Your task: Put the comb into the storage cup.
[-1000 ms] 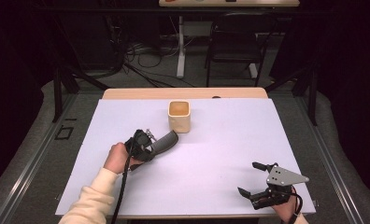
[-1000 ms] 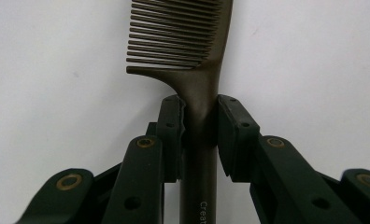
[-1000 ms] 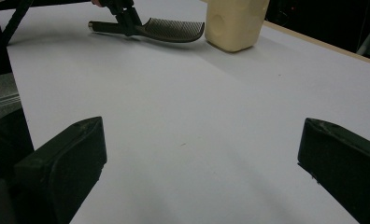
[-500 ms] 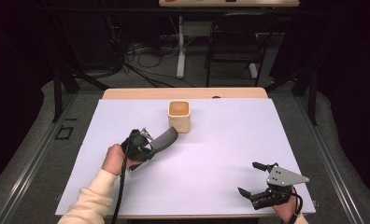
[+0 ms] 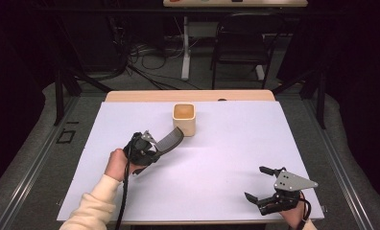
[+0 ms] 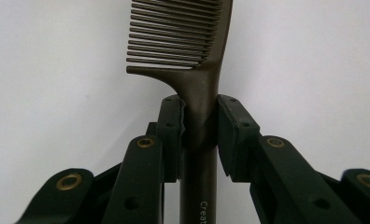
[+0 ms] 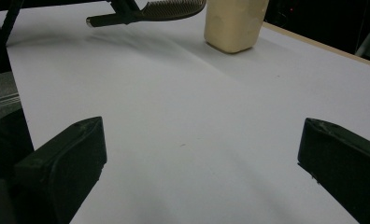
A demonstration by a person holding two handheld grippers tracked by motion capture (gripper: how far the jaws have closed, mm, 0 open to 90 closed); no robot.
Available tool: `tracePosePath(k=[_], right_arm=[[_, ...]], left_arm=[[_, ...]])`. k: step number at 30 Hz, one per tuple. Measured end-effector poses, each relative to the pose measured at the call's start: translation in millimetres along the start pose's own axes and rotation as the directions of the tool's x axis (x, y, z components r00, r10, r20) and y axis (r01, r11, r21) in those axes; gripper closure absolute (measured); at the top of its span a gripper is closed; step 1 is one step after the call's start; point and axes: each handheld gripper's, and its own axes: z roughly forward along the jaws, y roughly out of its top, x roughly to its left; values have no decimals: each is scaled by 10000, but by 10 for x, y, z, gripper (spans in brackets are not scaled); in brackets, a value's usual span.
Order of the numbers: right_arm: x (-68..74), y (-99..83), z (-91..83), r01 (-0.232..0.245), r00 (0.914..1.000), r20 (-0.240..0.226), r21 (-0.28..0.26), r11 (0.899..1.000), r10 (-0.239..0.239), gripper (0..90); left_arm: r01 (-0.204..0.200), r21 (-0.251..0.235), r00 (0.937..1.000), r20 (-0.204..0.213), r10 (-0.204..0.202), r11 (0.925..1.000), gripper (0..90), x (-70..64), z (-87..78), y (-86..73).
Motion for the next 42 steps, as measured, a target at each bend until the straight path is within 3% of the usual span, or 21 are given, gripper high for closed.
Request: tracePosePath(k=[20, 42], right_arm=[[-1, 1, -4, 11, 10000, 7, -3, 10000, -11, 8], [0, 2, -3, 2, 10000, -11, 9, 10000, -2, 8]], left_arm=[[196, -888, 9998, -29, -200, 9959, 719, -10, -54, -11], [332, -1371, 9994, 48, -328, 9900, 719, -23, -65, -15]])
